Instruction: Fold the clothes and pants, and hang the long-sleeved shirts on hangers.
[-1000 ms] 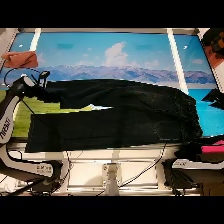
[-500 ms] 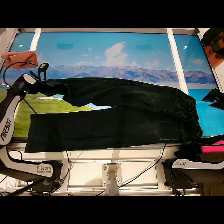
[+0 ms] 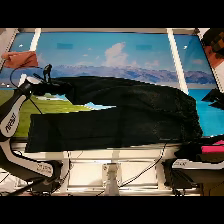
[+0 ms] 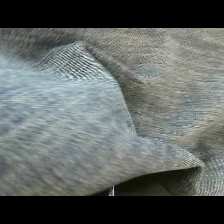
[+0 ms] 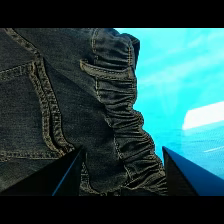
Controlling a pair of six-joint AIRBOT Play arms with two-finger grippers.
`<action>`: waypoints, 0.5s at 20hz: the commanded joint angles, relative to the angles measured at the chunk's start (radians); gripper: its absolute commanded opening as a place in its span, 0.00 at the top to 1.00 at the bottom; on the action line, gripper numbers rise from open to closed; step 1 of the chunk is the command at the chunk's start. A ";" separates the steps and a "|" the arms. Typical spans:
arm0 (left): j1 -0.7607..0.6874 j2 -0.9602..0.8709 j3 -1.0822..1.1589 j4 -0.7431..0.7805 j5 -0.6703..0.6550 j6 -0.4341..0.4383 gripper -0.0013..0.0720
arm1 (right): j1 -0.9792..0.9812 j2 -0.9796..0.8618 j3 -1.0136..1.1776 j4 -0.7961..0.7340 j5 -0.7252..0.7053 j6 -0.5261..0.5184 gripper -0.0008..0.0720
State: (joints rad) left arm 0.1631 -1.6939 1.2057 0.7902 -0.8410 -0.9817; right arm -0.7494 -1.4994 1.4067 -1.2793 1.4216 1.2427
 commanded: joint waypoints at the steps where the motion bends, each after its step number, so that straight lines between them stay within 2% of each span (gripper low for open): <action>1: 0.028 0.049 0.046 -0.028 -0.029 0.047 0.95 | 0.000 0.000 0.001 -0.003 -0.010 -0.012 0.25; 4: 0.073 0.144 0.116 0.068 -0.090 0.008 0.95 | 0.000 -0.008 -0.002 -0.008 -0.021 -0.063 0.25; 7: 0.071 0.245 0.154 0.330 -0.137 -0.099 0.95 | 0.000 -0.010 -0.042 0.003 0.003 -0.120 0.25; 10: 0.057 0.313 0.161 0.526 -0.184 -0.201 0.95 | 0.000 -0.010 -0.125 0.002 0.003 -0.139 0.25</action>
State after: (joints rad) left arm 0.2249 -1.4498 1.3476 1.0939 -0.9710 -1.0767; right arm -0.7494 -1.5085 1.3380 -1.2797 1.4162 1.1378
